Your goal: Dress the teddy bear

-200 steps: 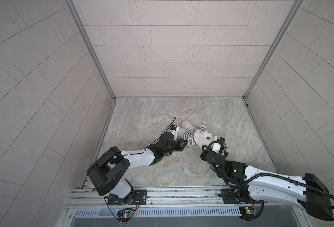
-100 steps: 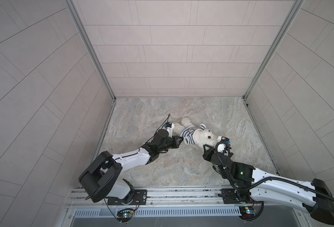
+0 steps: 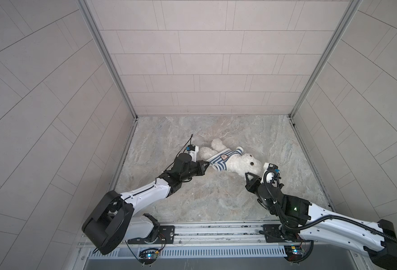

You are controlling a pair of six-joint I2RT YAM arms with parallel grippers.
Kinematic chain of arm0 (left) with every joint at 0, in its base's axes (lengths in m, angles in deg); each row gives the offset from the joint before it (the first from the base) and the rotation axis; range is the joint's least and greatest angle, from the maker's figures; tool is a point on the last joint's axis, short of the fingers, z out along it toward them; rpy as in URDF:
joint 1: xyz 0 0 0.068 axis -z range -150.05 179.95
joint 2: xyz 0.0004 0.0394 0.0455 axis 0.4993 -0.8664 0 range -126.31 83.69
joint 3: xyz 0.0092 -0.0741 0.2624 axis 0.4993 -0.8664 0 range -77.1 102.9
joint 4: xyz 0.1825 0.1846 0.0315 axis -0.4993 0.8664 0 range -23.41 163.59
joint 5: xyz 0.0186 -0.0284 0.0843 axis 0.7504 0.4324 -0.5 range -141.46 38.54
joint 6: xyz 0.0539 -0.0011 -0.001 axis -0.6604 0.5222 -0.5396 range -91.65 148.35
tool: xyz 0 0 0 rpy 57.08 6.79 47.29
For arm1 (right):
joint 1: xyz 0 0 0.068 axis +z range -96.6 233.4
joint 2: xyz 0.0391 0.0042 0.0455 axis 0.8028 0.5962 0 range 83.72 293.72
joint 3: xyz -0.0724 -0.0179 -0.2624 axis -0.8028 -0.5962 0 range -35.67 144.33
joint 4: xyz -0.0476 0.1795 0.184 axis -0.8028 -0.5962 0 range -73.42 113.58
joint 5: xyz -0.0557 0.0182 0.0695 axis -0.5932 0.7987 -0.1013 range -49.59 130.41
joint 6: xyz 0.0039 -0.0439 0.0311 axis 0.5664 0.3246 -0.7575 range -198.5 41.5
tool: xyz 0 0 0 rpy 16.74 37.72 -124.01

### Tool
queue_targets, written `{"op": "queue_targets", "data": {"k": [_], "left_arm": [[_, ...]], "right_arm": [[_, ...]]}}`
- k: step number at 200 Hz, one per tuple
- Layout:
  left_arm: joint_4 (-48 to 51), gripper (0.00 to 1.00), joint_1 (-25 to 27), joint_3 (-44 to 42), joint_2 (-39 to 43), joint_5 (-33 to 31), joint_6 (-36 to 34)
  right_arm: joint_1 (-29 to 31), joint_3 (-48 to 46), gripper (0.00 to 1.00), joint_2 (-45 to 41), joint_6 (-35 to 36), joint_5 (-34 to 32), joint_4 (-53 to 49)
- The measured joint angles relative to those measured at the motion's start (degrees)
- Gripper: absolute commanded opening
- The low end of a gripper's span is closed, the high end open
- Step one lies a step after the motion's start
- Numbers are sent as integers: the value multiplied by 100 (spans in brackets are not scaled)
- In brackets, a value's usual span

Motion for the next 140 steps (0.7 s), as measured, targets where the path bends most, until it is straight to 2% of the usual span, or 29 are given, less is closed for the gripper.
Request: {"op": "queue_targets", "data": {"k": [56,140], "left_arm": [[-44,0,17,-57,155,297,-101],[7,0,420,107,461,527,-348]], "right_arm": [[-2,0,0,122,50,-70,-24],[-15,11,0,385,212,-133,-26]]}}
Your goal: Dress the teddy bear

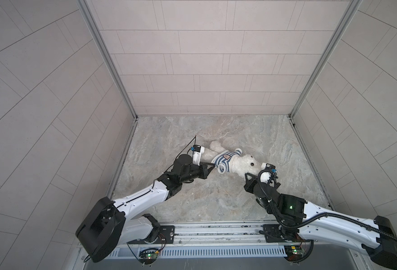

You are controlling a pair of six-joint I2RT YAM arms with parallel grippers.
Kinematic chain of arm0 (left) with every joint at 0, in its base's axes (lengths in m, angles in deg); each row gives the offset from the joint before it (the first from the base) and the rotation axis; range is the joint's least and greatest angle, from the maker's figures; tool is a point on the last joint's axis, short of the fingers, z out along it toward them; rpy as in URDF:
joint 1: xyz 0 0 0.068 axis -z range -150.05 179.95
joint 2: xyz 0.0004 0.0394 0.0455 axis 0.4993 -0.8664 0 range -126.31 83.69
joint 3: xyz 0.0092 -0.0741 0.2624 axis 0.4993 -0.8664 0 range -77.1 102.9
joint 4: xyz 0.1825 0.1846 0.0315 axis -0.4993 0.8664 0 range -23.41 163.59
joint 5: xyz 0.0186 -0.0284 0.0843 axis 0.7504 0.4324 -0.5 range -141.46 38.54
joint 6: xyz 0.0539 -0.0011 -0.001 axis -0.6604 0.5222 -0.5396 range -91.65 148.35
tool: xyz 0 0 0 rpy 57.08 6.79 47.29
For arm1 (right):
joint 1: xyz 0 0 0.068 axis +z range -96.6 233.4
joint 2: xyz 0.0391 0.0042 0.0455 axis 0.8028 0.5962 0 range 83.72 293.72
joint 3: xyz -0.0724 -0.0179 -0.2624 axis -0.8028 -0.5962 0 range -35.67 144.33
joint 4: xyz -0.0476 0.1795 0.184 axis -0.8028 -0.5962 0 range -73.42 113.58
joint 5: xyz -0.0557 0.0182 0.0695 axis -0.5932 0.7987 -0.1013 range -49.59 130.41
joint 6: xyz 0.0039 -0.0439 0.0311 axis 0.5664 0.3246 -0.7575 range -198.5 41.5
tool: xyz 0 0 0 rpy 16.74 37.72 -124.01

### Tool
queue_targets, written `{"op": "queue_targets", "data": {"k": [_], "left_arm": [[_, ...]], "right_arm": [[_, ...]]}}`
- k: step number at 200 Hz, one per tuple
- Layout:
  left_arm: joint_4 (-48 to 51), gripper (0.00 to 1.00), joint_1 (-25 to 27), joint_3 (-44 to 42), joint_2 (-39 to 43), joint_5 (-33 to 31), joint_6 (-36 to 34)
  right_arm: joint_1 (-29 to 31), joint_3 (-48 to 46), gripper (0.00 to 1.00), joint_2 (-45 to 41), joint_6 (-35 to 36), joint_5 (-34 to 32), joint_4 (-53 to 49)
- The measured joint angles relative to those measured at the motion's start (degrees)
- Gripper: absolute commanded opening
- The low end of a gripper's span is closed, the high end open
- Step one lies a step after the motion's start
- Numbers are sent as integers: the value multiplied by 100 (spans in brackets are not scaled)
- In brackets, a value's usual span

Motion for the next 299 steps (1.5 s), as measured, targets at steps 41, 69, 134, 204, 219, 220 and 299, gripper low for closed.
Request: {"op": "queue_targets", "data": {"k": [41,69,134,204,219,220,299], "left_arm": [[138,0,4,66,2,-50,-50],[470,0,-149,109,22,-289,-13],[553,0,-490,48,149,-256,96],[833,12,-345,212,35,-133,-136],[1049,13,-286,426,-155,-96,-251],[1064,13,-282,439,-170,-94,-258],[1357,30,-391,232,-72,-74,-293]], "right_arm": [[0,4,0,-66,70,-24,0],[0,4,0,-138,92,-39,7],[4,0,0,-496,411,13,293],[-181,402,0,109,1021,280,306],[-297,673,0,391,1274,490,306],[-302,688,0,404,1290,501,306],[-1370,1613,0,1088,2378,2470,310]]}}
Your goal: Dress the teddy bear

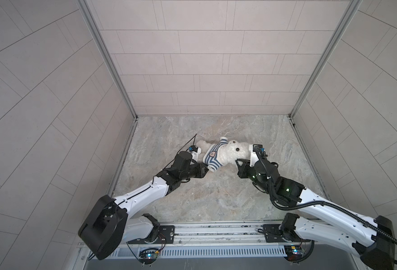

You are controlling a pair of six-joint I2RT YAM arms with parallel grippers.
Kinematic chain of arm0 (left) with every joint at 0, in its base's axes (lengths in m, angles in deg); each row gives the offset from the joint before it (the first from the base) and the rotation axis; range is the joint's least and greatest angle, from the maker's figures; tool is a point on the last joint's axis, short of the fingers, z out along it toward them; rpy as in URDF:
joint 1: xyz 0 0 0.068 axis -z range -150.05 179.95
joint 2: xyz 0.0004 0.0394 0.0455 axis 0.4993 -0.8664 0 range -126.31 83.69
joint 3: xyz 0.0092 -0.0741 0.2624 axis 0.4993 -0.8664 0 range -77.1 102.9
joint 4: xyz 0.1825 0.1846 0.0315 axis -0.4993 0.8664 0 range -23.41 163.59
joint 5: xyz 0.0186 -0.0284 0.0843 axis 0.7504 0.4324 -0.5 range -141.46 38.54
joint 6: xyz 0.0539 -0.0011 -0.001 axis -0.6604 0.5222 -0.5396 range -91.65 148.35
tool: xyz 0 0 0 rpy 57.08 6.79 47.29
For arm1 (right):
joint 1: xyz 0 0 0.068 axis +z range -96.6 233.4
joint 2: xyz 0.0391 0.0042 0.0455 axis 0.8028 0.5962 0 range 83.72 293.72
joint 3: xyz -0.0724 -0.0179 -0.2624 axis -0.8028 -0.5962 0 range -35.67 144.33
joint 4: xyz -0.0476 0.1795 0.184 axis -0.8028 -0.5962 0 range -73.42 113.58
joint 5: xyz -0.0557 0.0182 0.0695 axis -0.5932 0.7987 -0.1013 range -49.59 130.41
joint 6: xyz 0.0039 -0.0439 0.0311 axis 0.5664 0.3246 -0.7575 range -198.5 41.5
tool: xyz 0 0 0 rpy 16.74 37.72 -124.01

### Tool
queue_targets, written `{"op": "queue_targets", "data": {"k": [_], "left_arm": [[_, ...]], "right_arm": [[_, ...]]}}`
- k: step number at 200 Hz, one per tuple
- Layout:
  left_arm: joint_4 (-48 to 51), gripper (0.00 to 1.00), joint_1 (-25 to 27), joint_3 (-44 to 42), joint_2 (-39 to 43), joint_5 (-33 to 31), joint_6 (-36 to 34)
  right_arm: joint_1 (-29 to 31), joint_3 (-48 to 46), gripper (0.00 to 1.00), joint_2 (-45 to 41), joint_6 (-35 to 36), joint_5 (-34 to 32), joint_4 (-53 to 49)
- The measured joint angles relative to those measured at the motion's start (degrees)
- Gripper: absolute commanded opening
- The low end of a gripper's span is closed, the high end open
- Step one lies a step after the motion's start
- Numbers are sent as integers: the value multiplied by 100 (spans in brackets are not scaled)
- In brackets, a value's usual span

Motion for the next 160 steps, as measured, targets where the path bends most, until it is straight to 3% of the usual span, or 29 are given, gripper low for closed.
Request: {"op": "queue_targets", "data": {"k": [80,136,160], "left_arm": [[186,48,-101,-409,1207,348,-219],[334,61,-101,-501,1722,621,-378],[380,62,-101,-566,1779,678,-400]], "right_arm": [[-693,890,0,197,1296,1532,-872],[-1128,1093,0,216,2009,1976,-1145],[-1331,1093,0,219,2109,2094,-1209]]}}
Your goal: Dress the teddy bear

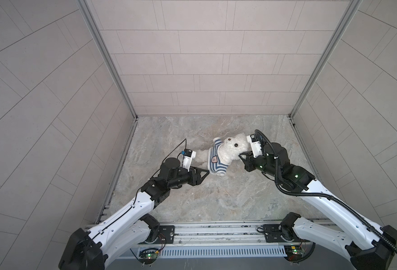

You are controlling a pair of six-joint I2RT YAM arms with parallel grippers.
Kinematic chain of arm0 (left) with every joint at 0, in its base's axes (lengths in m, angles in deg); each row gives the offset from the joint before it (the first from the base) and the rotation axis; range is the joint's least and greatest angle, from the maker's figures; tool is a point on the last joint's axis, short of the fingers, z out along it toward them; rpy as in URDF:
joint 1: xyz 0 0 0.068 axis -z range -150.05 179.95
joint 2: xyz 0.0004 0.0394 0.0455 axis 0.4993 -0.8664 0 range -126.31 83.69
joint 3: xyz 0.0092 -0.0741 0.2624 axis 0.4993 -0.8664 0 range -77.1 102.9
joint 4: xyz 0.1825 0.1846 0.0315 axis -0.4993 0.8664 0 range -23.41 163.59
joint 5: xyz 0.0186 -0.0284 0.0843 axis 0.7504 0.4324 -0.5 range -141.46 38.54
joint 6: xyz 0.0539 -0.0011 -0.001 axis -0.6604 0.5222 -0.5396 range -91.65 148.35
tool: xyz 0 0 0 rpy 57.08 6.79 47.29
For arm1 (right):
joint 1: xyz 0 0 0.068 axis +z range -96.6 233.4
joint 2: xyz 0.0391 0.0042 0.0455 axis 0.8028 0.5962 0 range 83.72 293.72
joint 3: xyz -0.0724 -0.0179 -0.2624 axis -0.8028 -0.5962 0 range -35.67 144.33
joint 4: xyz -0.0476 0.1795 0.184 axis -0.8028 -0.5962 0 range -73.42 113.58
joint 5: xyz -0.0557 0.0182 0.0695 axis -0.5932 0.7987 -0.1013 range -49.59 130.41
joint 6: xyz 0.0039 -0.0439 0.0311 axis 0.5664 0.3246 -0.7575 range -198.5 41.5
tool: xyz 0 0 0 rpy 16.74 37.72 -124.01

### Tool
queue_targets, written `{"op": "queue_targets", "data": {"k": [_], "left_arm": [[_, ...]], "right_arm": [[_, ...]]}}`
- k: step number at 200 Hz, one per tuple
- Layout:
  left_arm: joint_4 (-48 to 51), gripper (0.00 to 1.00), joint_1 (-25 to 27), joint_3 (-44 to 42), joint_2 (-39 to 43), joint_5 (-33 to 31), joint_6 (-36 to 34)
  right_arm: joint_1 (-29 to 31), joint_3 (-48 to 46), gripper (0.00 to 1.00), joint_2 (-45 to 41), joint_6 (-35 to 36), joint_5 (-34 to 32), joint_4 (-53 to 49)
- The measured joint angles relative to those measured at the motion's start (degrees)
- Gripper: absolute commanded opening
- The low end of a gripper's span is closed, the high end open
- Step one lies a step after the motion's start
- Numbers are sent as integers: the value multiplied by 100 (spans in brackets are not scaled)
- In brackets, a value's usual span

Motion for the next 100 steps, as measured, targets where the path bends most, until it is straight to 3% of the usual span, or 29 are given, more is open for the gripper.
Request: {"op": "queue_targets", "data": {"k": [49,100], "left_arm": [[103,56,-22,-9,103,-13,15],[122,52,-358,92,203,-79,79]], "right_arm": [[44,0,0,114,289,680,66],[216,-2,0,160,1139,1078,-85]]}}
